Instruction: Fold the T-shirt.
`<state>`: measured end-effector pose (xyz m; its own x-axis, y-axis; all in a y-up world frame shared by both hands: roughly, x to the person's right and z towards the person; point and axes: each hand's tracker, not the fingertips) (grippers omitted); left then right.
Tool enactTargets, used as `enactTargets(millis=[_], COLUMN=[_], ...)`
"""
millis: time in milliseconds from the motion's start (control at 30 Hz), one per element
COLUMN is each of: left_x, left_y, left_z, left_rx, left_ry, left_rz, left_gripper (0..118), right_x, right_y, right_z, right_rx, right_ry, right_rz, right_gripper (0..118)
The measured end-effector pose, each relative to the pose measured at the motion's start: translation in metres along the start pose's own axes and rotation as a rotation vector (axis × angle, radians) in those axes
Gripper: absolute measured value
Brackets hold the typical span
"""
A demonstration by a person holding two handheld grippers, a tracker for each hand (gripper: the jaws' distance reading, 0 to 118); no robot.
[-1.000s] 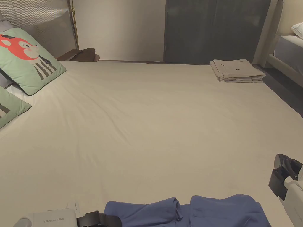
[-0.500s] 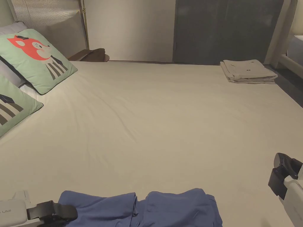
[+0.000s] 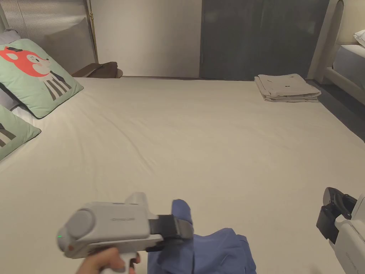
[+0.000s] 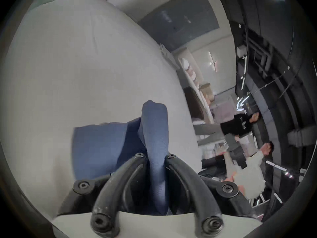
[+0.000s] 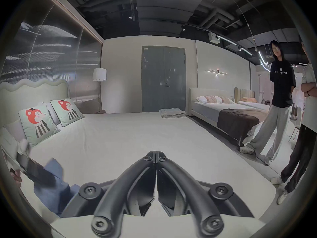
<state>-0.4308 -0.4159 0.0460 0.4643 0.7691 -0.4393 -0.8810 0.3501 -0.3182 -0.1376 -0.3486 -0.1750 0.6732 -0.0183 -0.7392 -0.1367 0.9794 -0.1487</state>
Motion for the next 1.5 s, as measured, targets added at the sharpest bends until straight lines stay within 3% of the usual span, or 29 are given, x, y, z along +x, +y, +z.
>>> enactTargets(millis=[267, 367, 433, 500, 533, 567, 700, 767, 900, 933, 1067, 1167, 1500], left_x=[0.022, 0.032, 0.032, 0.04, 0.04, 0.039, 0.043, 0.043, 0.037, 0.036, 0.055, 0.068, 0.079], left_y=[-0.029, -0.041, -0.038, -0.04, -0.037, -0.032, -0.035, -0.046, -0.069, -0.076, -0.111, -0.127, -0.13], left_z=[-0.111, -0.126, -0.128, -0.118, -0.113, -0.104, -0.056, -0.037, -0.043, -0.05, -0.078, -0.106, -0.154], left_rx=[-0.055, -0.059, -0.065, -0.06, -0.044, -0.012, 0.21, 0.321, 0.357, 0.34, 0.273, 0.164, 0.038], left_ry=[0.221, 0.202, 0.104, -0.031, -0.073, -0.101, 0.019, 0.13, 0.432, 0.457, 0.354, 0.365, 0.349], left_rz=[-0.125, -0.151, -0.122, -0.104, -0.102, -0.119, -0.248, -0.34, -0.607, -0.665, -0.712, -0.8, -0.743], left_gripper=[7, 12, 46, 91, 103, 108, 102, 79, 13, 7, 4, 4, 4], right_x=[0.022, 0.028, 0.03, 0.03, 0.03, 0.03, 0.031, 0.033, 0.035, 0.035, 0.034, 0.035, 0.043], right_y=[-0.009, -0.012, -0.014, -0.016, -0.016, -0.016, -0.015, -0.014, -0.014, -0.013, -0.015, -0.017, -0.019], right_z=[0.002, 0.001, 0.0, -0.001, 0.0, 0.0, 0.0, 0.0, -0.004, -0.004, -0.004, -0.004, -0.001], right_rx=[-0.005, -0.011, -0.016, -0.02, -0.021, -0.022, -0.023, -0.022, -0.023, -0.022, -0.024, -0.031, -0.038], right_ry=[-0.036, -0.046, -0.05, -0.05, -0.05, -0.049, -0.052, -0.054, -0.055, -0.054, -0.05, -0.052, -0.067], right_rz=[-0.007, -0.017, -0.023, -0.026, -0.025, -0.024, -0.029, -0.037, -0.04, -0.043, -0.053, -0.05, -0.055], right_gripper=[0, 0, 0, 0, 0, 0, 0, 0, 0, 0, 0, 0, 0])
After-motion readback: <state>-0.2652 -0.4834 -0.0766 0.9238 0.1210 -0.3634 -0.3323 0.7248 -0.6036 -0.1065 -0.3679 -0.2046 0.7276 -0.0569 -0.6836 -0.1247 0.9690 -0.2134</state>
